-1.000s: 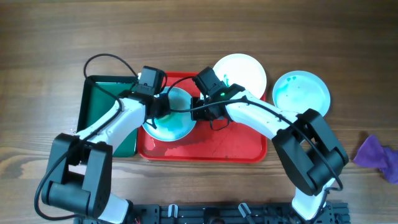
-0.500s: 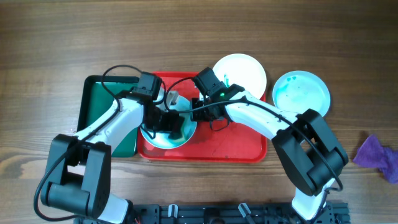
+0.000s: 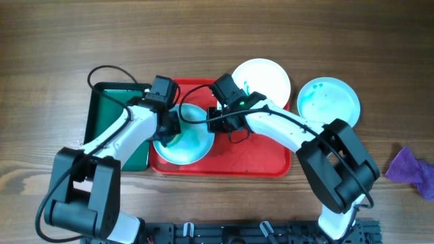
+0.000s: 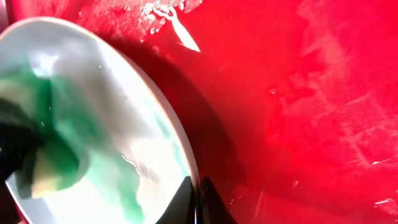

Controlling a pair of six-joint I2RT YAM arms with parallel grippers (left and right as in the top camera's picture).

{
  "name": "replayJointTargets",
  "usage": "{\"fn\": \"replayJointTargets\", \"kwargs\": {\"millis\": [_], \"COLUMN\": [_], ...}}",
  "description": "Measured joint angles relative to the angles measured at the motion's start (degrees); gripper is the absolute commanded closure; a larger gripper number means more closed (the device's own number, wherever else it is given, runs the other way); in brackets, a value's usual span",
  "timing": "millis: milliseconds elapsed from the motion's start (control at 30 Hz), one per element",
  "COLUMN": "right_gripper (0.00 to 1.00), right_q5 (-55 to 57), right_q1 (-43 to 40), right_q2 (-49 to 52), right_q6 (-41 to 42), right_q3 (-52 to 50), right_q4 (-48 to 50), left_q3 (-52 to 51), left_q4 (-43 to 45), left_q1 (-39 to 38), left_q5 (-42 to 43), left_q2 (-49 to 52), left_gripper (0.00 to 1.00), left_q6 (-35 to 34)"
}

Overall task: Clean dirty plates on tray and stack at the side
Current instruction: 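Hold the plate with right gripper and scrub it with the left sponge, then lift the plate with right gripper and stack it on the first plate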

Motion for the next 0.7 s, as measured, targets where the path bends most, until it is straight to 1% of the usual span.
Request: {"fn": "replayJointTargets", "kwargs": {"millis": [67,133,167,200,233,300,333,367,400,467,600,700], "right_gripper": [0.96,0.96,0.96,0.96,0.96,0.96,0.96,0.96,0.96,0.96,0.96,0.96], "right_q5": [-0.3,-0.3,-0.3,-0.3,-0.3,-0.3,-0.3,-0.3,-0.3,-0.3,-0.3,-0.3], "right_q1": [0.1,0.0,0.0,0.0,0.1,0.0,0.0,0.0,0.0,0.0,0.0,0.0], "right_q2": [0.0,0.0,0.0,0.0,0.0,0.0,0.0,0.0,0.0,0.0,0.0,0.0], "right_q6": [-0.1,-0.2,-0.2,-0.2,-0.2,-0.2,-0.2,-0.2,-0.2,-0.2,-0.2,-0.2], "right_q3": [0.0,0.0,0.0,0.0,0.0,0.0,0.0,0.0,0.0,0.0,0.0,0.0], "right_q4": [0.0,-0.1,-0.1,0.0,0.0,0.0,0.0,0.0,0.0,-0.1,-0.2,-0.2], "left_q3": [0.1,0.0,-0.2,-0.6,-1.0,-1.4,-1.5,-1.6,-1.6,-1.4,2.5,9.3], "left_q4": [-3.0,-4.2,-4.2,-3.7,-2.7,1.7,4.6,6.9,9.6,10.9,7.9,2.3], "left_q1": [0.0,0.9,0.9,0.8,0.7,0.4,0.4,0.4,0.4,0.7,3.3,5.9], "left_q5": [2.6,11.2,17.3,23.3,27.4,33.0,33.8,33.1,30.4,22.5,11.7,6.3], "left_q2": [-0.1,-0.2,-0.1,-0.1,0.0,0.2,0.3,0.3,0.3,0.3,0.3,0.3], "left_gripper": [0.96,0.96,0.96,0.96,0.96,0.96,0.96,0.96,0.96,0.96,0.96,0.96], "left_q6": [0.9,6.1,9.4,12.1,13.9,16.4,17.0,16.6,15.1,10.3,5.7,4.5]}}
